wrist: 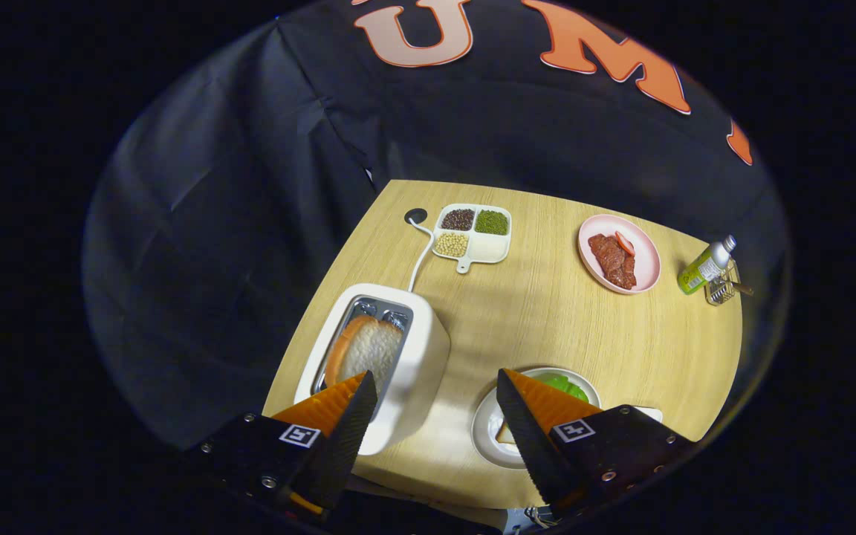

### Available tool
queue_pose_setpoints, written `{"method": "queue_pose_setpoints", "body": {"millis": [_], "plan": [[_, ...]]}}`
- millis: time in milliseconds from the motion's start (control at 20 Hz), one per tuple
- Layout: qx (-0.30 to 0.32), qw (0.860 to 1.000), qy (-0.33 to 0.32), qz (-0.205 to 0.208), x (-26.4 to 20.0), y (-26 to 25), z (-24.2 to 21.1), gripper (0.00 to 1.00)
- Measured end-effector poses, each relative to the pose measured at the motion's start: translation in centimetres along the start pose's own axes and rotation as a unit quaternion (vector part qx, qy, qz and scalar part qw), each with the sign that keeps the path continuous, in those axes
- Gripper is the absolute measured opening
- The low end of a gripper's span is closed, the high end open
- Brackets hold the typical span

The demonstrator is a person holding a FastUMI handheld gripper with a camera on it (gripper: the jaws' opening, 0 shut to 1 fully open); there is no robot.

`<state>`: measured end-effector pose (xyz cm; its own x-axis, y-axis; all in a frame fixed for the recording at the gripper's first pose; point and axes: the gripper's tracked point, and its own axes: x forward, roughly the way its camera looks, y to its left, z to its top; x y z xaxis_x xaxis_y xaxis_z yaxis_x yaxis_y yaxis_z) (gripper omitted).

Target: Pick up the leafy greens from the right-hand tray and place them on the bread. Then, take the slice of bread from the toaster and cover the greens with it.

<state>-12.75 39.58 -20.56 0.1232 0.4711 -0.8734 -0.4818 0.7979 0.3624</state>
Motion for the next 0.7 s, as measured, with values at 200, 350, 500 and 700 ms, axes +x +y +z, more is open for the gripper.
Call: {"method": "queue_pose_setpoints", "body": {"millis": [200, 350, 500, 700], "plan": [[-0.014, 1.000, 0.015, -0.003, 0.7, 3.0, 1.2, 0.96], [-0.016, 0.999, 0.034, -0.008, 1.9, 4.8, 1.4, 0.95], [-0.023, 0.998, 0.054, -0.016, 3.3, 5.9, 1.2, 0.93], [-0.036, 0.994, 0.089, -0.047, 4.9, 5.1, -0.3, 0.87]]}}
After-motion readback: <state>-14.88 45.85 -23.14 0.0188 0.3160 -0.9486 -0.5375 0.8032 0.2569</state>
